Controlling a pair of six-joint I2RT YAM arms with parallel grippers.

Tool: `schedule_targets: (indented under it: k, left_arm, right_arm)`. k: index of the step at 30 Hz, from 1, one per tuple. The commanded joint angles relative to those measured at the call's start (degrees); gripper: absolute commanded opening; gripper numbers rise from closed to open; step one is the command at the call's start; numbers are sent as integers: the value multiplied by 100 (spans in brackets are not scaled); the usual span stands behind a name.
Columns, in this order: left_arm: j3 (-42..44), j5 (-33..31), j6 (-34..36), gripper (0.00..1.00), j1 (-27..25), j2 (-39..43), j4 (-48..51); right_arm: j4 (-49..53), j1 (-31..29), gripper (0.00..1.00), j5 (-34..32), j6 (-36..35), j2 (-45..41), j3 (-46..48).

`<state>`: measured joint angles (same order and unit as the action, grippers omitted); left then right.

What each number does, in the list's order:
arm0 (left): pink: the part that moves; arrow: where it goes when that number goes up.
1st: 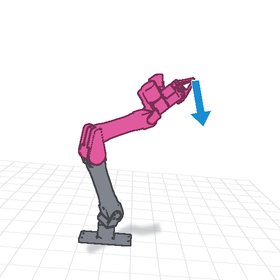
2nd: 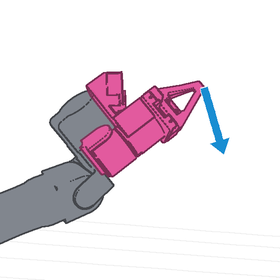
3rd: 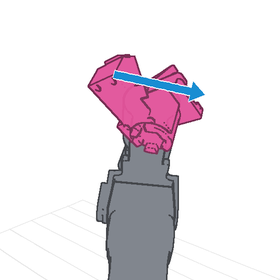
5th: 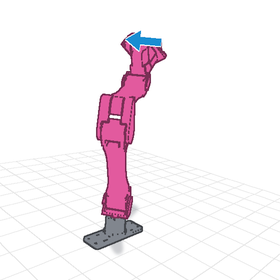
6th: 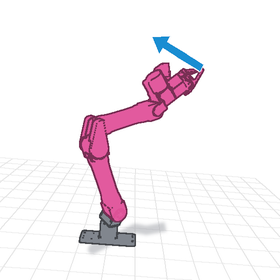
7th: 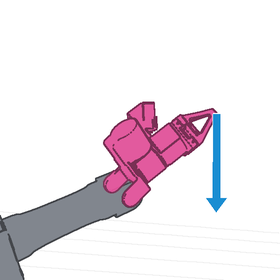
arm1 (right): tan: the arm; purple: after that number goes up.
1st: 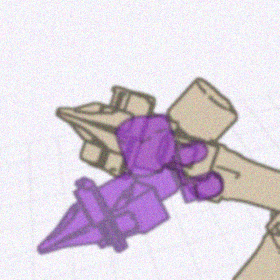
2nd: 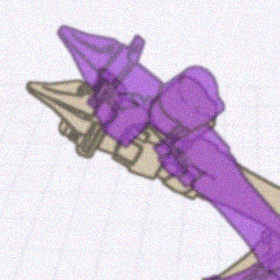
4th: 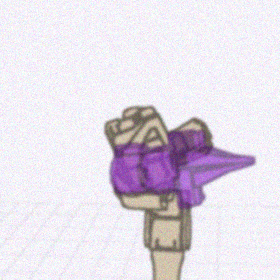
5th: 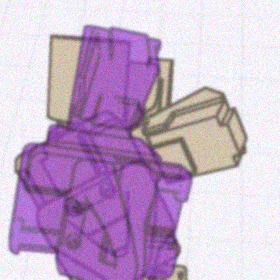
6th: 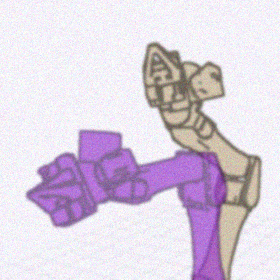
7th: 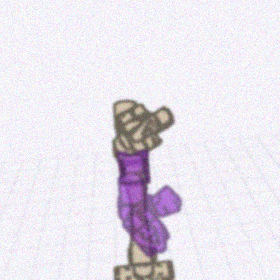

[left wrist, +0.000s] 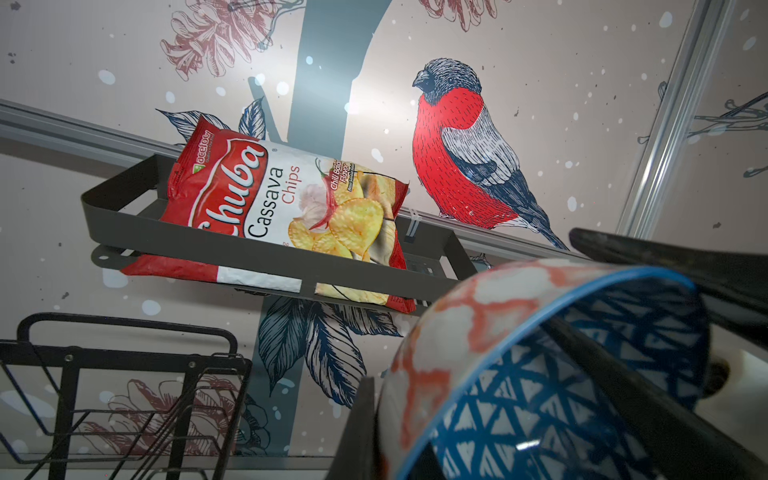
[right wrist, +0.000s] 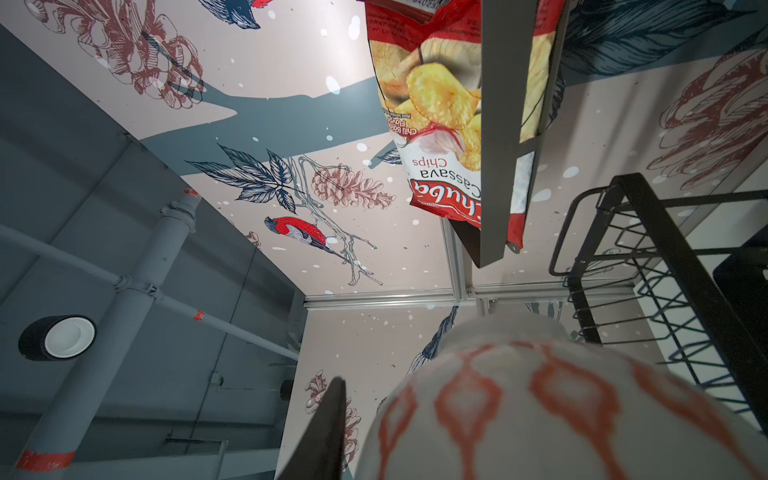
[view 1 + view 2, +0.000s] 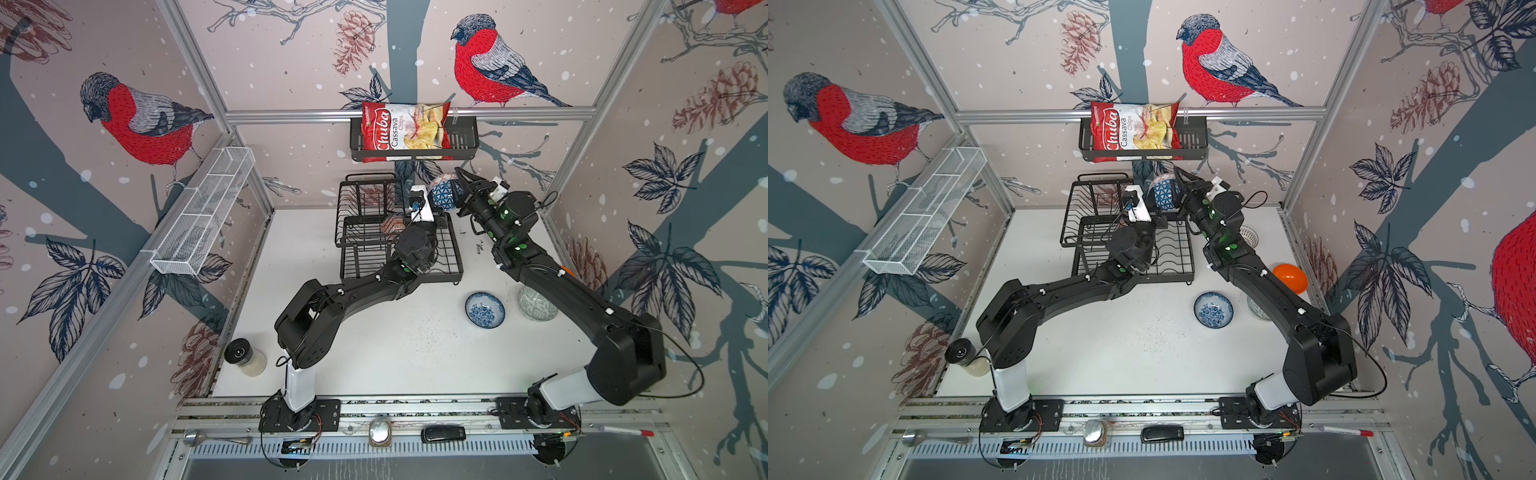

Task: Load the bowls into the dish rack

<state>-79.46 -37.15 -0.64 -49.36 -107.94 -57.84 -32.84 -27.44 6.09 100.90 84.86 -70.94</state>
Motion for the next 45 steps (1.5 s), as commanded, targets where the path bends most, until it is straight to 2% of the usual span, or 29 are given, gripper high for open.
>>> schedule_targets:
  k: [1,13,19,24,27,32,34,38,40,41,45]
  left_arm:
    - [14,15,58,0,-20,133,-839]
    - [-119,76,-69,0,44,263,-474]
    - [-126,267,-225,14,62,382,-124]
    - [-89,425,-328,29,59,451,87]
    - [-65,511,-390,42,59,504,206]
    - [132,642,-517,55,63,633,365]
    - [195,643,-532,70,59,684,462]
    - [374,620,-533,84,58,821,568]
    - [476,606,-525,95,57,918,635]
    - [524,602,-506,98,59,979,656]
    - [704,716,-467,98,89,1268,930]
  right_arm:
    - [-284,20,21,-227,-86,53,-42]
    - [-318,-53,2,-57,-199,83,-19]
    - [-1077,-42,0,168,-399,184,-2]
    - [-1545,-51,0,309,-577,284,-111]
    - [-1850,-55,0,334,-624,305,-72]
    - [-2109,-50,0,324,-716,295,-30]
    - [-2115,-40,0,292,-753,286,-34]
    - [-2087,-7,0,278,-766,331,-101]
    - [-2169,16,0,279,-756,373,-110]
    - [-2197,30,0,278,-756,382,-105]
    - [-2346,105,0,279,-800,382,-75]
